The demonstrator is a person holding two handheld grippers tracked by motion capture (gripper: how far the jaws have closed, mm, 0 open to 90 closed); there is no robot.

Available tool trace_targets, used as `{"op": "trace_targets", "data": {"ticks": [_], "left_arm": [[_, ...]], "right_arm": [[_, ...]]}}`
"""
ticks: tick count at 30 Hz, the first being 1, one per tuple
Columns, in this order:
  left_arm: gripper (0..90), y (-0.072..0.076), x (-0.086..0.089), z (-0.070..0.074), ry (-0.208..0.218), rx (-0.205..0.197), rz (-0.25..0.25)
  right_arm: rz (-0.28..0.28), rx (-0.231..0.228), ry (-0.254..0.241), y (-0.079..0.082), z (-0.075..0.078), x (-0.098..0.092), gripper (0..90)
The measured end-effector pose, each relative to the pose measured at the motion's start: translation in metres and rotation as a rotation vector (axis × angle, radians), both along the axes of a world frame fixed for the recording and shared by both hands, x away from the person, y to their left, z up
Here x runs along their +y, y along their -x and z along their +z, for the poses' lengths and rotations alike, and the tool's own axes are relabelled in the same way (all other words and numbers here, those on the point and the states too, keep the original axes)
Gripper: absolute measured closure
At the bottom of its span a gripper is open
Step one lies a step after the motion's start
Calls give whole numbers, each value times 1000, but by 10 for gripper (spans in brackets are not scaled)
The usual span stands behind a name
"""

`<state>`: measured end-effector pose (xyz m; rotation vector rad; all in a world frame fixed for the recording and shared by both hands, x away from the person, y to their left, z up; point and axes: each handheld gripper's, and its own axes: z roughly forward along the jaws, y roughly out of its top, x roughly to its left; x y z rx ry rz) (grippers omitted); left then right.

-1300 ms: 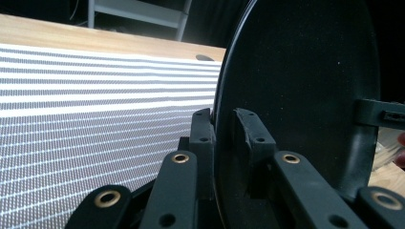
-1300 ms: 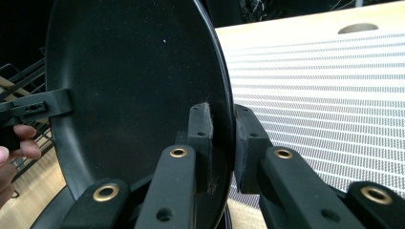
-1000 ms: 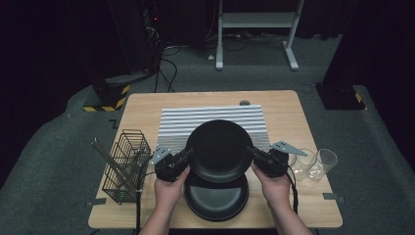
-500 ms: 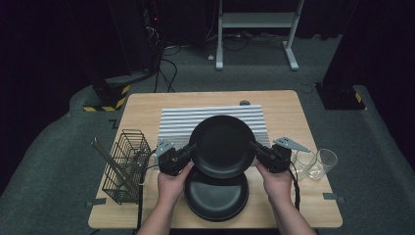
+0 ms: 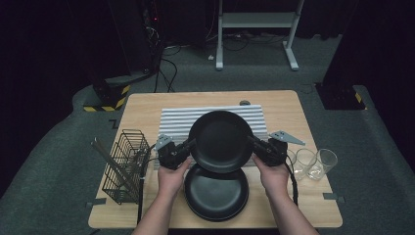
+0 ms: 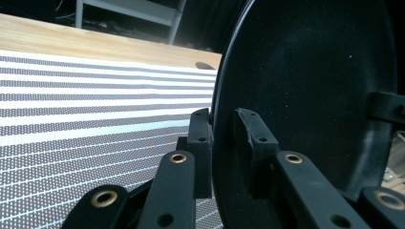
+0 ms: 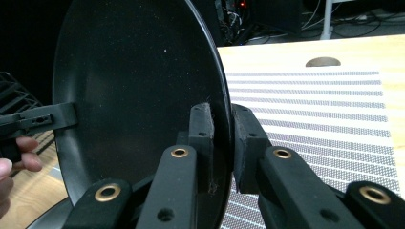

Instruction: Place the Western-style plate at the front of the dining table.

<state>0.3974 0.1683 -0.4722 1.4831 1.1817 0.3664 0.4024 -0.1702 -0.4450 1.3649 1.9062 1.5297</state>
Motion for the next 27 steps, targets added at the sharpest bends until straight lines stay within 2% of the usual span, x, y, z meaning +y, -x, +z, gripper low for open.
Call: {"op": "trace_targets", "data": {"ticks": [7,12,17,19,27], "left_arm": [[762,-11,0,4,-10,-9,4],[762,-17,2,4,-14,-11,13],[763,-23,5,5,-12,-11,26],[764,-26,9,5,4,-10,39],[763,-32,16,2,5,-14,71]], "right_arm": [[-11,-17,1,-8,3,2,805],[-19,-13,0,-15,3,5,803],[-22,-13,-5,-25,3,9,799],[-17,-8,4,-31,4,14,798],[-4,-6,7,-46,4,23,794]]}}
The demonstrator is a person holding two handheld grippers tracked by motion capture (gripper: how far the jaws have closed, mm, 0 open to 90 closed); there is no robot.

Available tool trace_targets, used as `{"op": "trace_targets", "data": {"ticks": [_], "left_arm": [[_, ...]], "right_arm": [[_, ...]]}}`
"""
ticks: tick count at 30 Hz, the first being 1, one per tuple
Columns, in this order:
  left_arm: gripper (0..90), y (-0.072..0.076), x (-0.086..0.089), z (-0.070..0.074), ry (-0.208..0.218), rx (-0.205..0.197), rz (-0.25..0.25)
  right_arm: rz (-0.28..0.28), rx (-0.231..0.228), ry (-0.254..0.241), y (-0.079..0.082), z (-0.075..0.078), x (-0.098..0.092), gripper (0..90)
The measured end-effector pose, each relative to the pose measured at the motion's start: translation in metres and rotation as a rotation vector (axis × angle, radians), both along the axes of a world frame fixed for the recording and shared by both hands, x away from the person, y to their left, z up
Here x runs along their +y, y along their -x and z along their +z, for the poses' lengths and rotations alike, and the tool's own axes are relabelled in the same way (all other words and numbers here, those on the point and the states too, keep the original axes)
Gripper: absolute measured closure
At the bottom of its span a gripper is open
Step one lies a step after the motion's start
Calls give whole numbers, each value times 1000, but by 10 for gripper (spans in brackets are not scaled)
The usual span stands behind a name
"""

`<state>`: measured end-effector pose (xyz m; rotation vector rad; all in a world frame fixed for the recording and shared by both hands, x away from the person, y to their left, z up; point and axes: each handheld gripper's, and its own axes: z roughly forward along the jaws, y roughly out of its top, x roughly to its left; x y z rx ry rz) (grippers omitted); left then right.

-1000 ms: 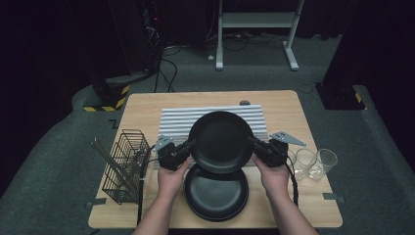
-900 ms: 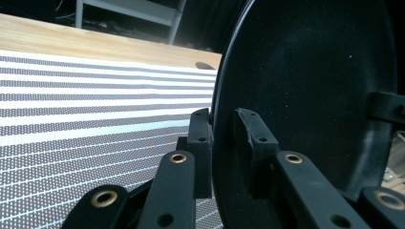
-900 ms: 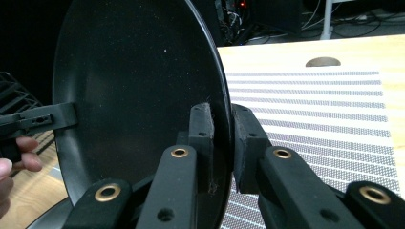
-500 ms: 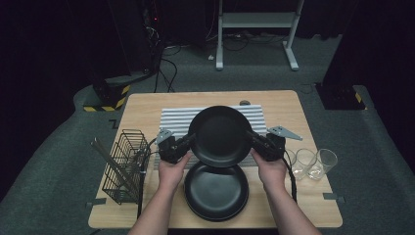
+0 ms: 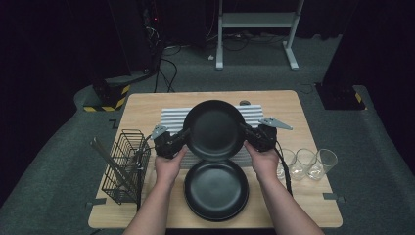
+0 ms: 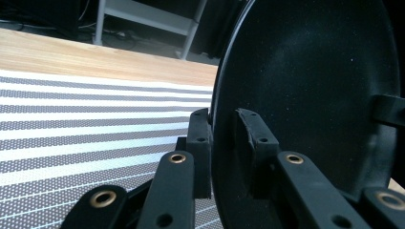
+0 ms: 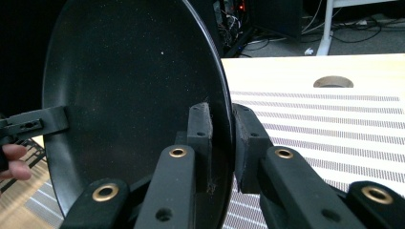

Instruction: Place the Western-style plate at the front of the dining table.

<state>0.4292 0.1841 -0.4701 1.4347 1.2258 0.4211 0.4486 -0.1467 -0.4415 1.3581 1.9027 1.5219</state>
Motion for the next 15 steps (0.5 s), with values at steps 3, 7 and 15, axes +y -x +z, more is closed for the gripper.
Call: {"op": "trace_targets", "data": {"ticks": [3,7,15], "left_arm": [[762,-3,2,-2,6,6,2],[761,-5,3,-4,-5,-2,11],[753,-9,3,-8,-18,1,25]], "right_arm": [[3,-1,8,-5,0,2,794],[13,7,10,-11,-3,4,794],[16,11,25,-17,-4,8,793]]}}
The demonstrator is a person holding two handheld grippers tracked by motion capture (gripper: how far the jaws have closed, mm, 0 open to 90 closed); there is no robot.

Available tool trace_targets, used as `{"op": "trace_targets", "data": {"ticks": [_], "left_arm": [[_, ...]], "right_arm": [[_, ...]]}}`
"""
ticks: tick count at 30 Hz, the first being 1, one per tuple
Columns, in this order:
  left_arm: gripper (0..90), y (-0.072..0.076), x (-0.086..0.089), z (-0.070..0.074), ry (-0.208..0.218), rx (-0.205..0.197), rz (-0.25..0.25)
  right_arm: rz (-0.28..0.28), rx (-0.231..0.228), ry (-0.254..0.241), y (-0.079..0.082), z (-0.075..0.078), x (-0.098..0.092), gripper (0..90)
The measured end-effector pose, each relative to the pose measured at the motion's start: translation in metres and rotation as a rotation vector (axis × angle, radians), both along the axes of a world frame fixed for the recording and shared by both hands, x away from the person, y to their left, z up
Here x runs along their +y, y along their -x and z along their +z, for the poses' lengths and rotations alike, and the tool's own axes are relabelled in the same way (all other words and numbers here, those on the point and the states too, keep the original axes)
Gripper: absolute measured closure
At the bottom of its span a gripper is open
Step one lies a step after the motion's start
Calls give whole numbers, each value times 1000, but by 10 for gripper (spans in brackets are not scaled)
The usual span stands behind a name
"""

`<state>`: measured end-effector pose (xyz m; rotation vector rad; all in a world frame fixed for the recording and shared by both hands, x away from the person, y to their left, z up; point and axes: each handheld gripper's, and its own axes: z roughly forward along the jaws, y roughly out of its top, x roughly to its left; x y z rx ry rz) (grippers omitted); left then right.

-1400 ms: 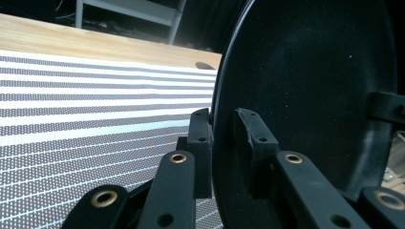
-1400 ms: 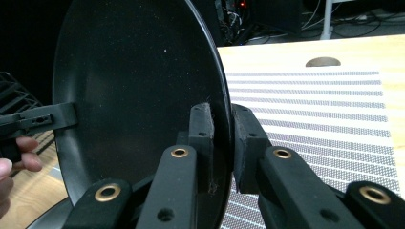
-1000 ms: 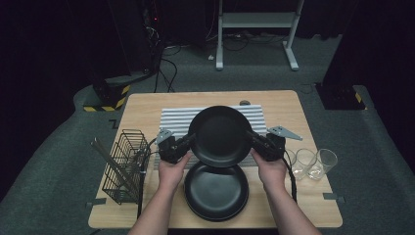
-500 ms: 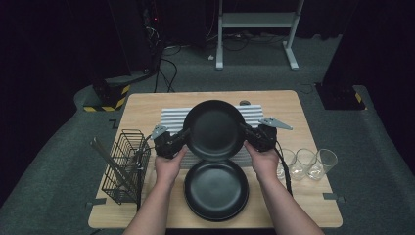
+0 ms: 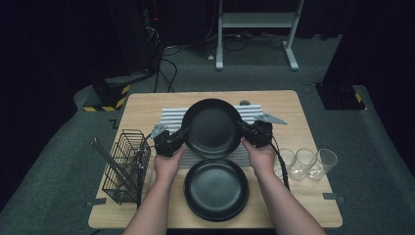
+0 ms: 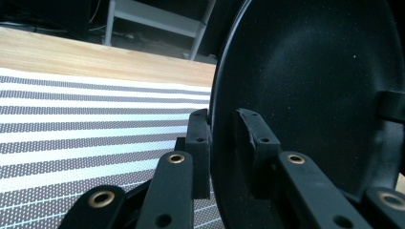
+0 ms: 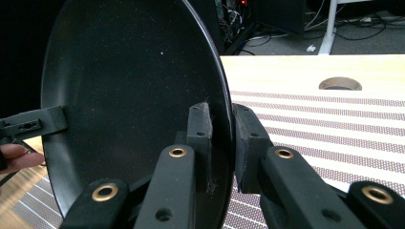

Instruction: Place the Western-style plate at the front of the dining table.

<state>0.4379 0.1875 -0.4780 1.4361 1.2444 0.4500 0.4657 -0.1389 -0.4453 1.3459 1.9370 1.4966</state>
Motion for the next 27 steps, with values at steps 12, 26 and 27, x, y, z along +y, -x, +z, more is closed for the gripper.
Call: {"op": "trace_targets", "data": {"ticks": [12,26,27], "left_arm": [[751,-9,-4,7,-13,3,26],[746,-26,-2,-2,-44,58,60],[745,-27,-3,-5,-55,71,61]], "right_arm": [[-8,-1,-16,-8,-1,-1,793],[-12,47,-10,-31,-13,6,787],[-14,62,-2,-33,-18,7,784]]}}
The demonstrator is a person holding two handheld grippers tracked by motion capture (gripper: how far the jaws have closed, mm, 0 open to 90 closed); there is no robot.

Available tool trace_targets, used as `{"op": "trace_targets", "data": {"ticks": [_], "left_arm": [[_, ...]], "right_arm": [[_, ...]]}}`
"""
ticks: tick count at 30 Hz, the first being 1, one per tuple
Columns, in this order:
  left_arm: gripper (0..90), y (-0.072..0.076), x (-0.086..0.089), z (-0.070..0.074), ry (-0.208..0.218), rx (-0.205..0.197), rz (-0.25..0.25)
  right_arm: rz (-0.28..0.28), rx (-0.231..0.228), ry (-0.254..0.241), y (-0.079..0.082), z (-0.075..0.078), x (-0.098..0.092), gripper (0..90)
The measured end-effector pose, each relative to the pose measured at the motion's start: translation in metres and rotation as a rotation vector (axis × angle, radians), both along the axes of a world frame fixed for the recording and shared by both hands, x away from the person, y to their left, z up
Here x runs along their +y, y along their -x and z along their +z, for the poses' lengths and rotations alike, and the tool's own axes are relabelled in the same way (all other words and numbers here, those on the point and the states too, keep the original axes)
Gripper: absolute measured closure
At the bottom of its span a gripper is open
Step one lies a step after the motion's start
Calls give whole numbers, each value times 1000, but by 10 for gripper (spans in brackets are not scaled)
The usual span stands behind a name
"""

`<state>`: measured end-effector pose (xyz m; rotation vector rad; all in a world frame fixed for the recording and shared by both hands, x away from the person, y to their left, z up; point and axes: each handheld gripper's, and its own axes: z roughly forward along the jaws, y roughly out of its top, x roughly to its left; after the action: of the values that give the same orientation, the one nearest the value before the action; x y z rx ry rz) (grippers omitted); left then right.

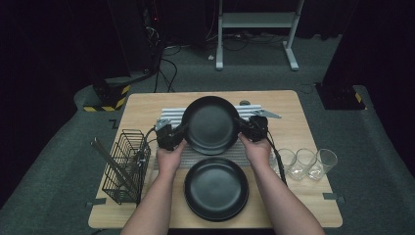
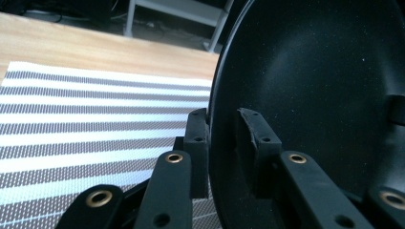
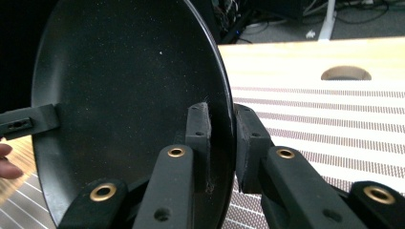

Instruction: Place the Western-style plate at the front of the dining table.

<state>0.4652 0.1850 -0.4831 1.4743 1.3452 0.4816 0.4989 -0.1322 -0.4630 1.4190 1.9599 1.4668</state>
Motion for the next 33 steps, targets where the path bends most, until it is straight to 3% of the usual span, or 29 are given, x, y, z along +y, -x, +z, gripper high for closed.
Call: {"op": "trace_targets", "data": {"ticks": [12,22,33], "left_arm": [[737,-10,-1,-18,-13,66,7],[728,-17,-2,-24,-35,87,0],[715,-26,-3,-34,-24,126,1]], "right_arm": [[-6,40,26,-9,-16,2,786],[-15,49,47,-13,-23,4,781],[-37,71,55,-22,-30,5,776]]}}
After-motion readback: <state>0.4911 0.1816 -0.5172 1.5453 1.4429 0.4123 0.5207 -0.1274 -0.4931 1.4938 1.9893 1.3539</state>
